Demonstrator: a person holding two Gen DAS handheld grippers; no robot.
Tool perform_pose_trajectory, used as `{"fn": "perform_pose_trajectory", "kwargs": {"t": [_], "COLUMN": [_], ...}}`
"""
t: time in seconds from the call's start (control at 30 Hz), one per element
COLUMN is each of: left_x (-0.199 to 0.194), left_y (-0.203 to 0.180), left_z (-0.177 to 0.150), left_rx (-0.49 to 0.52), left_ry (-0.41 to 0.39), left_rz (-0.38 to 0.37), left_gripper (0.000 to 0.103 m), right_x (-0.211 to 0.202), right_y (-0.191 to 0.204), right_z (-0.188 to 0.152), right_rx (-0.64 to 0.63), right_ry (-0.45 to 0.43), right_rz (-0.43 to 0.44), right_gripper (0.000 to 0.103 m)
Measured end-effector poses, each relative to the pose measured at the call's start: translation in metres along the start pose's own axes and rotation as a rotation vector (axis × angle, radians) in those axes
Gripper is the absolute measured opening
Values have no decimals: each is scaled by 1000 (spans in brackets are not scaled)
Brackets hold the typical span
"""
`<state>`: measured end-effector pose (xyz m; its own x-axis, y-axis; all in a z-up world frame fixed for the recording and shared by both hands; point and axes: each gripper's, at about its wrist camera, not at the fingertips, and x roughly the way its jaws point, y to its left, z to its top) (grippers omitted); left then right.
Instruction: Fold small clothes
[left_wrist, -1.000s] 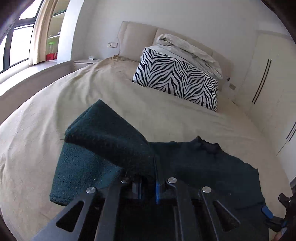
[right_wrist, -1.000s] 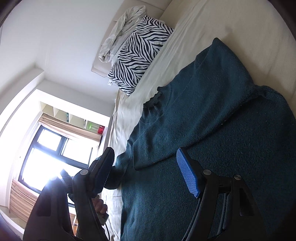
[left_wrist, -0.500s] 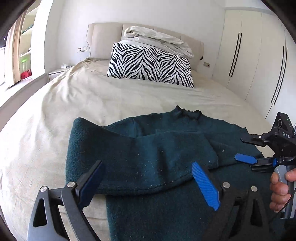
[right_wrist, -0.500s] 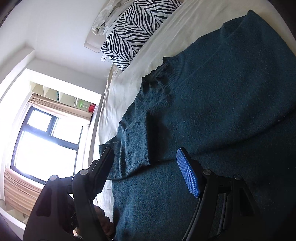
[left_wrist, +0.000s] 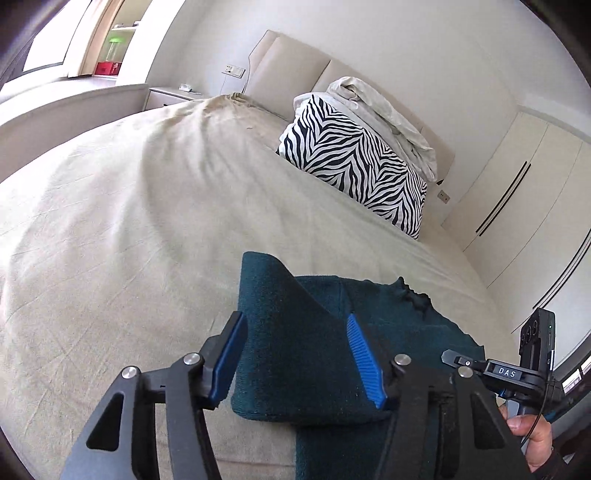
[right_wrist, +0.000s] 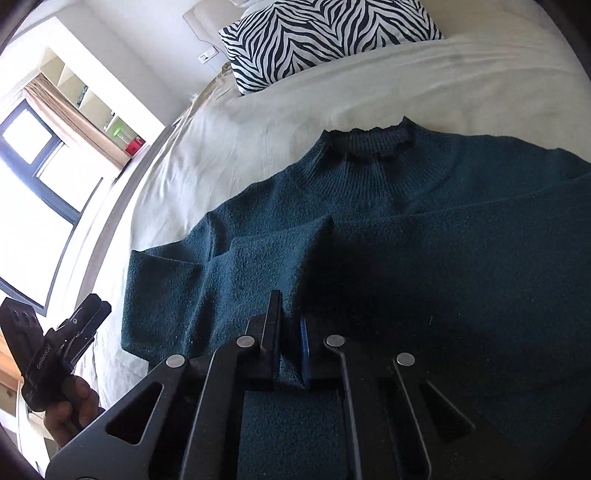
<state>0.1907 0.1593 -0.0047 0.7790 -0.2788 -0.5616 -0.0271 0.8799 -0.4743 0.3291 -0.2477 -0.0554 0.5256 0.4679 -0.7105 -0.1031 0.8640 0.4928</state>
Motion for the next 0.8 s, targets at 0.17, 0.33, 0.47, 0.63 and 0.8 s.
{"fn": "perform_pose_trajectory", "kwargs": {"t": [0.17,0.33,0.47,0.63,0.8], "left_x": [-3,5,9,17,40], "left_y": [12,4,-4,-16,-41], "left_z": [7,2,0,-3,5], "left_rx": [-39,-4,23,67,113], "left_ry": [-7,18,23,41,75], "left_rz": [-4,-10,-14,-1,12], "left_gripper": [39,29,29,29,29], "right_x": [-38,-64,-63,-49,-64], "right_y": [-34,-94,-128,-139,-136], "right_z": [27,35,30,24,6], "right_rx": [39,133,164,194,193], "right_ry": [-68,-105,-78,-55,-82], "right_rz": [-34,-104,-101,-86,-67], "right_gripper": [7,7,7,7,7]}}
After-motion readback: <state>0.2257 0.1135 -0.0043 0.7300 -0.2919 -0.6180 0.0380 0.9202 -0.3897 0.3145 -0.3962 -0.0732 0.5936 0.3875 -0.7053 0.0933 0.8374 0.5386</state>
